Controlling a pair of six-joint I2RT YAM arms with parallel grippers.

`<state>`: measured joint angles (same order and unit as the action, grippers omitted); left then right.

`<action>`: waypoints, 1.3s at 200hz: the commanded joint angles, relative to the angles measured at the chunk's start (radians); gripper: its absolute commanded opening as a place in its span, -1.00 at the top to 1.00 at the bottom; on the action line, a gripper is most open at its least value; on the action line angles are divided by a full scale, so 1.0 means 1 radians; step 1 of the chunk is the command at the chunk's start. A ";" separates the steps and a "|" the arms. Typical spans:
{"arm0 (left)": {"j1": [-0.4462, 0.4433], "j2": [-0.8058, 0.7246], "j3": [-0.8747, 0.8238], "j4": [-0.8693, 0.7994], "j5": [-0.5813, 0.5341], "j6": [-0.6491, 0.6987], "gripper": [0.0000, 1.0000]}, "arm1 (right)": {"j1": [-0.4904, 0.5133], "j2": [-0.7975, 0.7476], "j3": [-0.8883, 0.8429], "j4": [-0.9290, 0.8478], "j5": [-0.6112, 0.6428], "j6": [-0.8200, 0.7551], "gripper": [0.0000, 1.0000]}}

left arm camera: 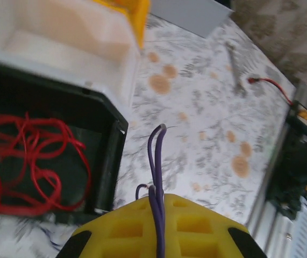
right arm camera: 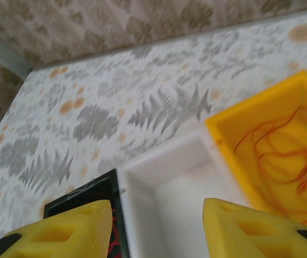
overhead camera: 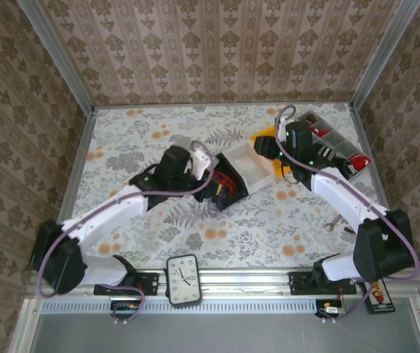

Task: Untangle the cables

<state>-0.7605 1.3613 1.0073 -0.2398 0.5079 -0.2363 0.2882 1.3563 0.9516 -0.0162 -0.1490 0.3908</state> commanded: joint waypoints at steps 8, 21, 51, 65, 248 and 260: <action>-0.013 0.115 0.135 -0.025 0.163 0.103 1.00 | 0.015 -0.091 -0.096 -0.043 -0.039 -0.015 0.01; -0.001 0.130 0.125 0.004 0.149 0.105 1.00 | 0.022 -0.094 -0.131 -0.053 -0.050 -0.009 0.02; 0.017 0.120 0.082 0.038 0.087 0.100 1.00 | 0.058 -0.043 -0.170 -0.069 -0.041 -0.027 0.02; 0.020 0.104 0.054 0.049 0.079 0.089 1.00 | 0.077 0.005 -0.170 -0.066 -0.041 -0.041 0.02; 0.163 -0.261 -0.351 -0.039 -0.379 -0.037 1.00 | 0.124 0.622 0.402 -0.113 -0.008 -0.075 0.88; 0.206 -0.290 -0.374 -0.048 -0.500 -0.102 1.00 | 0.117 0.656 0.440 -0.112 -0.053 -0.050 0.88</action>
<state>-0.6212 1.1294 0.6785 -0.2813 0.2558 -0.2119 0.4175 1.9457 1.3102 -0.1432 -0.0578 0.2661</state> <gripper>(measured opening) 0.061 0.235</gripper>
